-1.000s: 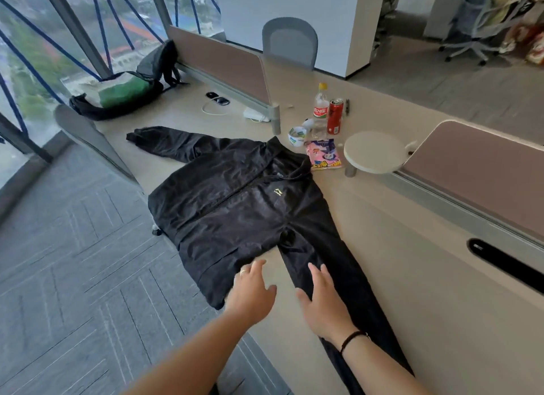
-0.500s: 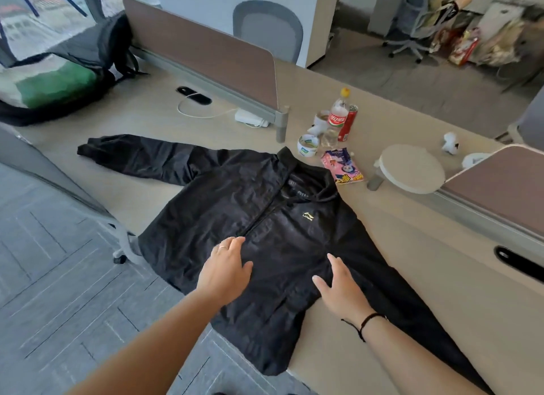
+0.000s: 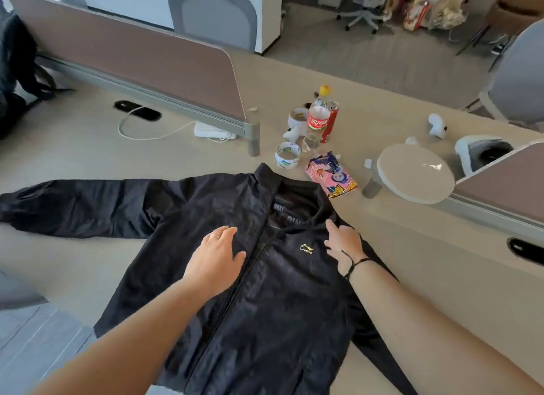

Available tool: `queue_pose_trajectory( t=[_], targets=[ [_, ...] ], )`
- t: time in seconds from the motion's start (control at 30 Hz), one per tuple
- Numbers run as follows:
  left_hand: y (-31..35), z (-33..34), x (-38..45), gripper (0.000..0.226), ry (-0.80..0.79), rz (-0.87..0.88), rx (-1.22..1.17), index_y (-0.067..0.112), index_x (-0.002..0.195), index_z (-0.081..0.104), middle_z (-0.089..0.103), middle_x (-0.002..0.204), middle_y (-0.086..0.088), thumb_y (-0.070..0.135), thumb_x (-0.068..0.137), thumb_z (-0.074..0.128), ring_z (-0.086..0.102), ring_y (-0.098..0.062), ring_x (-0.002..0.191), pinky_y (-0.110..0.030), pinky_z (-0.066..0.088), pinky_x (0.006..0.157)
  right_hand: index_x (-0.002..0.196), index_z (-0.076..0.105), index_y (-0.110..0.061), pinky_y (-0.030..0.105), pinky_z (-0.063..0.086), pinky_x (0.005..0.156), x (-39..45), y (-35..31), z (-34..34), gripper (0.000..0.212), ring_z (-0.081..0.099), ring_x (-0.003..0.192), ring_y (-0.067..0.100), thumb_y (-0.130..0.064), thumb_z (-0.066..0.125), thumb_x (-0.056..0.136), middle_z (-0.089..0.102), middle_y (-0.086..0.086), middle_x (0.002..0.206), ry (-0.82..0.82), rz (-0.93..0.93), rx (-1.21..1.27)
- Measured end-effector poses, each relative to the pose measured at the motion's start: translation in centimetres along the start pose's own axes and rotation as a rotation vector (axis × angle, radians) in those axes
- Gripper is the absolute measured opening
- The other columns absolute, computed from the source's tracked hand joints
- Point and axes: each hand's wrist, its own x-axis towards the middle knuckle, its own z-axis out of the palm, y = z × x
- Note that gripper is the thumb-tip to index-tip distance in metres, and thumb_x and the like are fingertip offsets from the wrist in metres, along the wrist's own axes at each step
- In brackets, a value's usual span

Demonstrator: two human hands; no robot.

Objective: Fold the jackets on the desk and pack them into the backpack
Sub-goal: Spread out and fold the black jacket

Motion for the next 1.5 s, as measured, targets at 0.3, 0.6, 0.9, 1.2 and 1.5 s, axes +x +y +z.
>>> queue_pose_trajectory(
  t=[0.3,0.6,0.9,1.2,1.5],
  targets=[
    [0.8,-1.6,10.9,0.061,-0.119,0.014,-0.082,0.026,0.155,0.029,0.032,0.158,0.003,0.044,0.1,0.051,0.029,-0.021,0.144,-0.041,0.042,0.107,0.12,0.058,-0.013,0.031,0.048,0.057,6.0,-2.5,1.7,0.038,0.059,0.084,0.02,-0.034,0.071,0.091,0.059,0.008,0.113,0.043,0.29,0.381],
    [1.8,-2.1,26.7,0.051,-0.128,0.222,0.006,0.034,0.147,0.033,0.046,0.134,-0.008,0.042,0.1,0.049,0.047,-0.029,0.124,-0.048,0.049,0.097,0.083,0.049,-0.015,0.03,0.048,0.048,5.5,-11.3,9.0,0.016,0.056,0.061,0.023,-0.01,0.059,0.094,0.052,0.006,0.074,0.14,-0.192,0.026],
    [1.1,0.2,34.2,0.03,-0.372,0.389,0.061,0.018,0.121,0.065,0.059,0.12,-0.007,0.036,0.098,0.061,0.057,-0.023,0.106,-0.027,0.046,0.089,0.092,0.066,-0.012,0.035,0.051,0.073,10.0,-8.3,7.4,0.021,0.062,0.079,0.025,-0.03,0.055,0.095,0.066,0.003,0.085,0.515,-0.175,-0.243],
    [1.8,-1.0,35.9,0.033,-0.365,0.164,-0.31,0.003,0.075,0.065,0.048,0.056,0.007,0.032,0.09,0.072,0.042,-0.012,0.053,-0.023,0.033,0.052,0.083,0.055,-0.011,0.027,0.034,0.046,13.8,-9.7,5.4,0.029,0.046,0.048,0.024,-0.03,0.077,0.083,0.054,0.011,0.064,0.228,0.154,-0.325],
    [2.1,-3.7,35.4,0.019,-0.429,0.161,-0.239,0.015,0.101,0.077,0.074,0.099,-0.004,0.015,0.083,0.079,0.068,-0.021,0.096,-0.02,0.049,0.07,0.08,0.05,-0.01,0.015,0.021,0.036,10.9,-11.8,4.8,0.015,0.033,0.041,0.011,-0.01,0.052,0.095,0.053,0.002,0.057,-0.084,0.388,-0.427]
  ],
)
